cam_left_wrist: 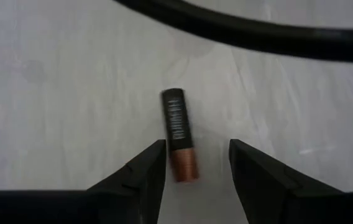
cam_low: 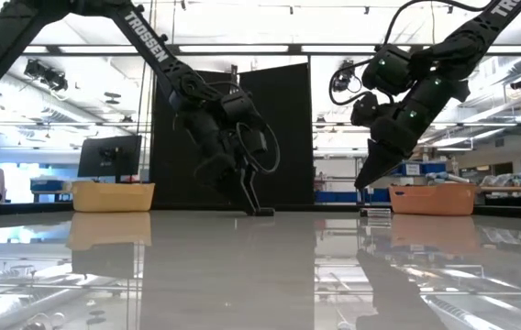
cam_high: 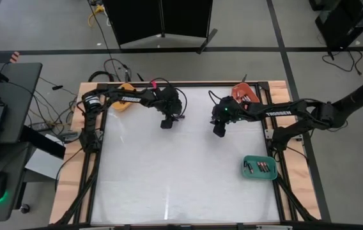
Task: Sort batteries
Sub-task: Put the brown battery into the green bin
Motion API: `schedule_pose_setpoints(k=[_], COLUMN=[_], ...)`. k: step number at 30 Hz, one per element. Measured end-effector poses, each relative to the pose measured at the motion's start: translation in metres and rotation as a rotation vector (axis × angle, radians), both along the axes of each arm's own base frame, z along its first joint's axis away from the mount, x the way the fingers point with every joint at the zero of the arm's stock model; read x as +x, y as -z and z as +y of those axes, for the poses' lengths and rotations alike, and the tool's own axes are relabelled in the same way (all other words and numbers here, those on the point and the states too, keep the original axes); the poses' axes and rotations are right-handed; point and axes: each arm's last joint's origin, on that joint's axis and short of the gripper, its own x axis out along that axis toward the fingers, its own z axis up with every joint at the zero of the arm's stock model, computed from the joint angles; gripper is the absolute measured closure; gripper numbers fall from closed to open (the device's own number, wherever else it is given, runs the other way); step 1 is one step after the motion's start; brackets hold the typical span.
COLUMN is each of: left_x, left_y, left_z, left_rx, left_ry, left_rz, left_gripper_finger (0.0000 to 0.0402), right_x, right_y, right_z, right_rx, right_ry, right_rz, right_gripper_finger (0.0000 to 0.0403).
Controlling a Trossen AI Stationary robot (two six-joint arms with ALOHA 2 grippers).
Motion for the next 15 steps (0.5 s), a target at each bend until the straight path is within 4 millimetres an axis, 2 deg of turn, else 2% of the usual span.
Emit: schedule_pose_setpoints(k=[8, 15], left_x=[0.0, 0.002], left_y=[0.001, 0.002], left_z=[-0.005, -0.014], left_rx=[-0.022, -0.059], left_ry=[-0.013, -0.06], left_rz=[0.027, 0.061], left_gripper_finger=[0.0229, 0.0288], right_x=[0.001, 0.001], right_y=[-0.001, -0.001], right_z=[0.0, 0.0], right_rx=[-0.004, -0.006], right_ry=[0.0, 0.0], right_rz=[-0.009, -0.014], right_gripper_finger=[0.0254, 0.0253])
